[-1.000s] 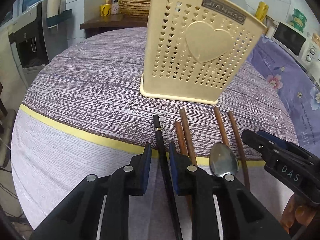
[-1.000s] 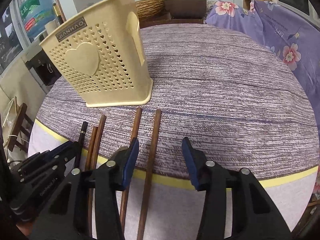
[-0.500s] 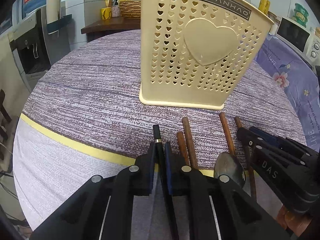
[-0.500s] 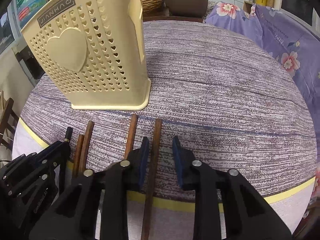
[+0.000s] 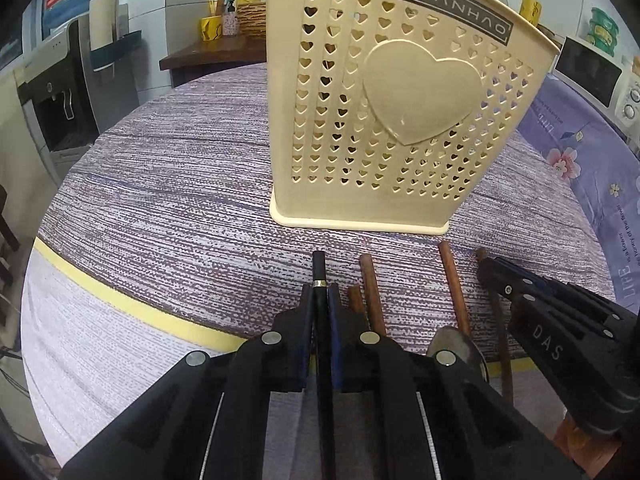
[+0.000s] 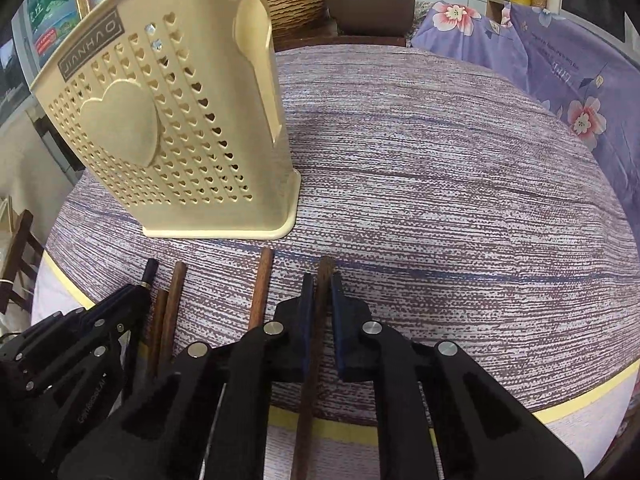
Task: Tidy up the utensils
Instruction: 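Grasp a black chopstick with the left tool while the right tool grasps a brown chopstick, then carry both chopsticks over the basket and lower them in with both tools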
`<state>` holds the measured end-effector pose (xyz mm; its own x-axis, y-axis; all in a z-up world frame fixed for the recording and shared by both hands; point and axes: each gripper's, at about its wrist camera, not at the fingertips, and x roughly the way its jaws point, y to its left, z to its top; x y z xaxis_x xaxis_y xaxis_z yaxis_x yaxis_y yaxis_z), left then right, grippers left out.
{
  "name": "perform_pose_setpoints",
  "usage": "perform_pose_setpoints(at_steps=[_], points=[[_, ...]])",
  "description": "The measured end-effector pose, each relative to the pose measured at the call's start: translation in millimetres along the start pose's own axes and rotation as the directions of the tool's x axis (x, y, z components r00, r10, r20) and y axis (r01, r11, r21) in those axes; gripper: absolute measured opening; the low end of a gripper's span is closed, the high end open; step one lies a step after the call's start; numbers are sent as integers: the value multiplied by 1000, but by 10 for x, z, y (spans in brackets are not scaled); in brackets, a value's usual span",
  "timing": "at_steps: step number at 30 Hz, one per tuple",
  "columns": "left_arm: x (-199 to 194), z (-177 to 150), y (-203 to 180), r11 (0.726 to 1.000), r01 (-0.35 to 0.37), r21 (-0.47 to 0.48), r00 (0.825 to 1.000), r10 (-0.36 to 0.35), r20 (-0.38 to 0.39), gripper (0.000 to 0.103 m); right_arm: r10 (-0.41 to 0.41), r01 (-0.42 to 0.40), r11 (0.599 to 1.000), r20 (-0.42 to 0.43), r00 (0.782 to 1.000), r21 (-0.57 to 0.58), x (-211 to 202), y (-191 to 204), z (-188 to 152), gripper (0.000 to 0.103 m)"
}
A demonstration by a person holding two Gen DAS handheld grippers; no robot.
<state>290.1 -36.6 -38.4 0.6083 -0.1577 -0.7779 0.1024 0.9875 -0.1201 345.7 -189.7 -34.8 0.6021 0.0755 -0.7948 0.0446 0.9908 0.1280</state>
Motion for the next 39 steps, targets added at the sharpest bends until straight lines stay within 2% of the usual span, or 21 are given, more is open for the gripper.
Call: perform_pose_setpoints(at_steps=[4, 8, 12, 19, 23, 32, 39], points=[[-132, 47, 49, 999, 33, -13, 999, -33, 39, 8, 58, -59, 998, 40, 998, 25, -165, -35, 49, 9], [-455, 130, 97, 996, 91, -22, 990, -88, 114, 8, 125, -128, 992, 128, 984, 15, -560, -82, 113, 9], [-935, 219, 154, 991, 136, -10, 965, -130, 228, 8, 169, -171, 985, 228, 959, -9, -1026, -167, 192, 8], [-1577, 362, 285, 989, 150, 7, 911, -141, 388, 8, 181, -157, 983, 378, 908, -92, -1815, -277, 257, 8], [-1654, 415, 343, 990, 141, -2, 902, -128, 412, 8, 181, -153, 983, 404, 897, -101, -1970, -320, 322, 8], [-1681, 430, 340, 990, 140, 12, 898, -132, 420, 8, 186, -158, 982, 405, 895, -100, -2028, -389, 339, 8], [-1878, 558, 364, 986, 163, 27, 877, -158, 453, 8, 216, -182, 976, 424, 880, -119, -2191, -389, 485, 8]])
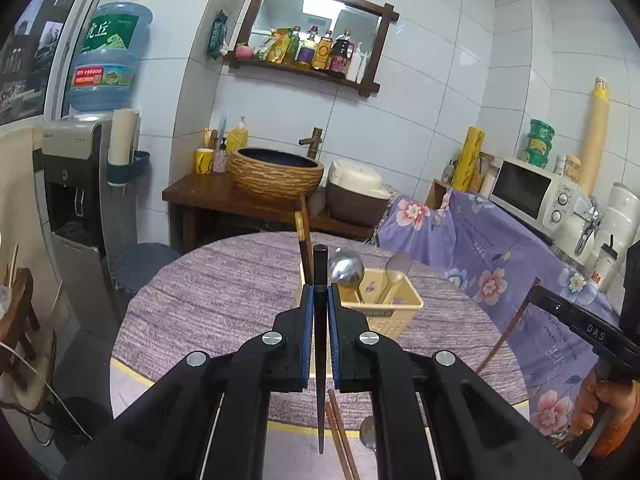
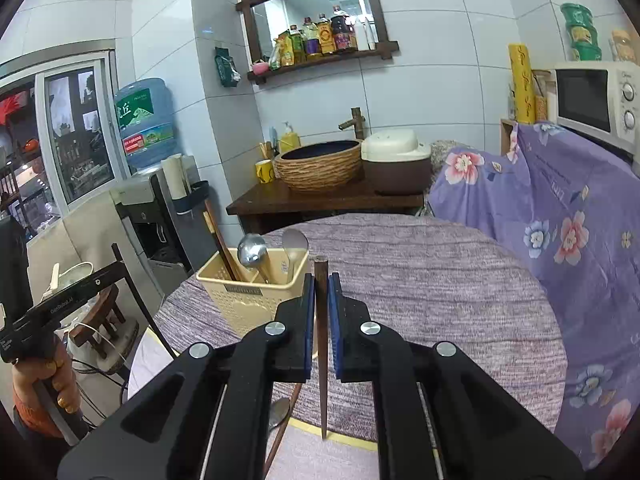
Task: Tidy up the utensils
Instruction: 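Carry both chopsticks over the basket and lower them in with both tools, then open both tools to release the chopsticks into the basket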
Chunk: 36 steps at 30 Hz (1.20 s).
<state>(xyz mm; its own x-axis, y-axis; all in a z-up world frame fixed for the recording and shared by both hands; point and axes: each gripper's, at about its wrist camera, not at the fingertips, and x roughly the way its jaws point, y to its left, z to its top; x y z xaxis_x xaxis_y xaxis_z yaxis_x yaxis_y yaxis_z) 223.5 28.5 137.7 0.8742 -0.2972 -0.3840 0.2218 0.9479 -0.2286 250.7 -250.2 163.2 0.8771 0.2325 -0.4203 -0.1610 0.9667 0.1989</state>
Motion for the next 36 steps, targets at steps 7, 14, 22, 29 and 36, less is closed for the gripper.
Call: perform_pose_setpoints(at_steps=[7, 14, 22, 29, 36], points=[[-178, 845, -169, 998, 48, 28, 992, -51, 119, 8, 55, -51, 998, 80, 995, -43, -124, 255, 984, 8], [78, 1436, -257, 1000, 9, -1, 981, -9, 193, 8, 43, -37, 998, 142, 989, -45, 7, 458, 1702, 8], [575, 1086, -165, 999, -41, -10, 991, 42, 125, 8, 16, -14, 999, 61, 998, -41, 589, 433, 1309, 8], [976, 601, 45, 997, -44, -61, 999, 44, -1, 8, 10, -11, 999, -26, 1000, -45, 988, 408, 866, 8], [1163, 377, 117, 996, -59, -68, 996, 54, -65, 8, 8, -9, 999, -55, 998, -32, 1195, 356, 699, 8]])
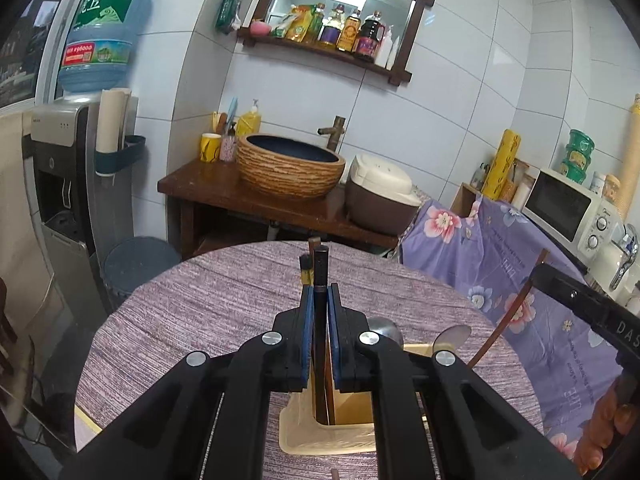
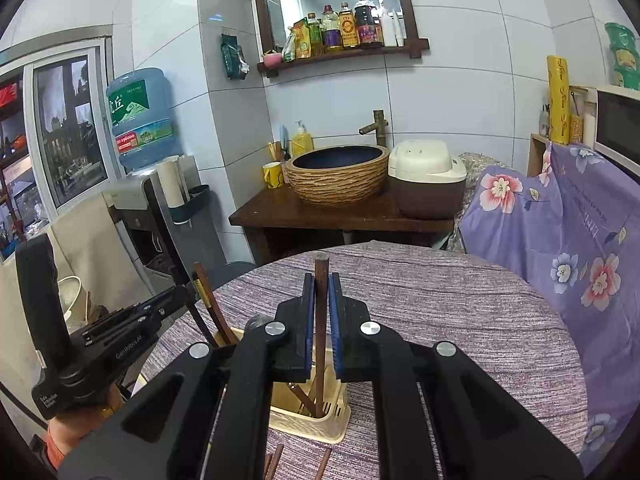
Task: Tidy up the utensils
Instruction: 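Open both tools to release the chopsticks into the basket, then move both tools back toward the remaining chopsticks and spoon on the table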
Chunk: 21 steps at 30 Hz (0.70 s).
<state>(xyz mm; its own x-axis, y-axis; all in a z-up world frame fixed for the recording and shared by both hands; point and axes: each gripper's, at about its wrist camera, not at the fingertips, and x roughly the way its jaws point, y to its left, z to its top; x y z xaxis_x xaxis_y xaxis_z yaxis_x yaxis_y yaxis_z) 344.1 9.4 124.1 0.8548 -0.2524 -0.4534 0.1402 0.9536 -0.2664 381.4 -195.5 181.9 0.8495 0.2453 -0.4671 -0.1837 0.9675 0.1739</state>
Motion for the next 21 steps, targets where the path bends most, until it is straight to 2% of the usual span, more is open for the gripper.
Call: perform_pose_setpoints(at_steps=[5, 7, 8, 9, 10, 12, 16, 19, 21], points=[[-13, -41, -11, 1000, 1, 6, 1000, -1, 5, 11, -6, 7, 1000, -14, 1000, 25, 84, -71, -111, 9], [-46, -52, -26, 1000, 4, 18, 1000, -4, 5, 18, -6, 6, 999, -21, 1000, 35, 90, -96, -153, 12], [-77, -61, -45, 1000, 1, 27, 1000, -1, 10, 24, -12, 12, 999, -19, 1000, 35, 76, -103, -183, 16], [-113, -75, -55, 999, -2, 33, 1000, 2, 20, 37, -13, 14, 999, -12, 1000, 34, 52, -99, -201, 32], [-160, -95, -63, 999, -4, 37, 1000, 3, 31, 47, -19, 18, 999, 2, 1000, 33, 18, -102, -221, 46], [-259, -138, -74, 999, 0, 46, 999, -2, 51, 50, -43, 42, 999, 31, 999, 23, -60, -93, -265, 51], [-415, -261, -96, 998, 3, 61, 999, -6, 45, 68, -69, 69, 997, 30, 997, 25, -173, -111, -388, 62], [-503, -444, -103, 996, -3, 87, 1000, 1, 24, 71, -96, 96, 995, 23, 995, -11, -279, -77, -569, 65], [-513, -618, -123, 992, -23, 121, 999, 26, -21, 71, -121, 121, 991, 8, 993, -51, -349, -27, -757, 74]])
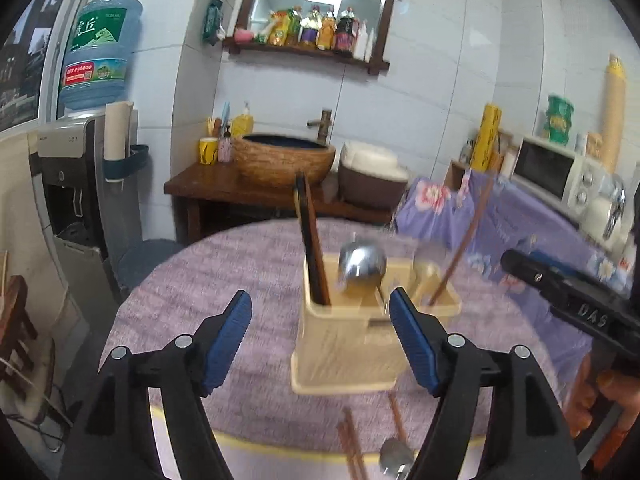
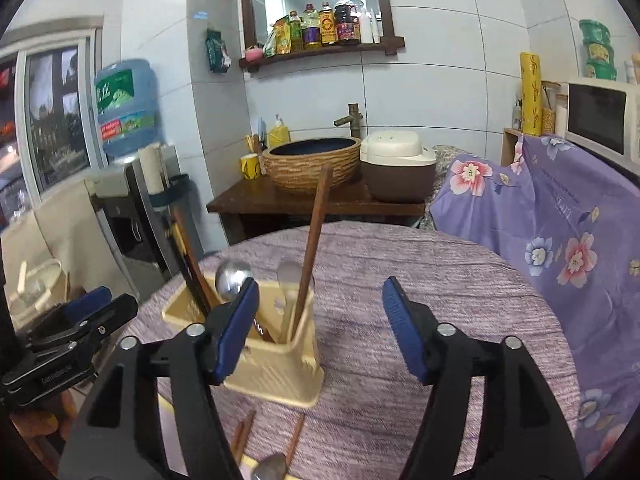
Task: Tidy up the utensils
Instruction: 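Move both tools back toward the remaining chopsticks and spoon on the table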
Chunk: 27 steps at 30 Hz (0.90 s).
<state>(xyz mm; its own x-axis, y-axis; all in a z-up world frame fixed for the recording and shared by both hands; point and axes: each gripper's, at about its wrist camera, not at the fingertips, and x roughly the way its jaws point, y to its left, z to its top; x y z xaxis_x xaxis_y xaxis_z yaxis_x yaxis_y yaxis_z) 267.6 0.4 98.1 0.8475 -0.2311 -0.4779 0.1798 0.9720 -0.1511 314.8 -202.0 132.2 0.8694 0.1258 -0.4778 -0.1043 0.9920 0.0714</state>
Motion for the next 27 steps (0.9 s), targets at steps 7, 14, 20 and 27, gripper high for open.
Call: perform_pose_setpoints(at_steps=[7, 14, 20, 27], points=[[34, -765, -81, 997, -23, 72, 984, 35, -172, 57, -89, 72, 990, -135, 987, -124, -19, 133, -799, 76], [47, -1289, -87, 999, 5, 53, 954, 11, -300, 41, -50, 31, 998, -338, 940, -62, 11, 161, -1558, 76], [11, -1476, -84, 1000, 0, 22, 944, 7, -329, 39, -38, 30, 999, -413, 910, -26, 57, 282, -1855, 76], [14, -1522, -84, 1000, 4, 17, 941, 1, -337, 39, -45, 33, 999, -442, 896, -34, 105, 368, -1907, 76]])
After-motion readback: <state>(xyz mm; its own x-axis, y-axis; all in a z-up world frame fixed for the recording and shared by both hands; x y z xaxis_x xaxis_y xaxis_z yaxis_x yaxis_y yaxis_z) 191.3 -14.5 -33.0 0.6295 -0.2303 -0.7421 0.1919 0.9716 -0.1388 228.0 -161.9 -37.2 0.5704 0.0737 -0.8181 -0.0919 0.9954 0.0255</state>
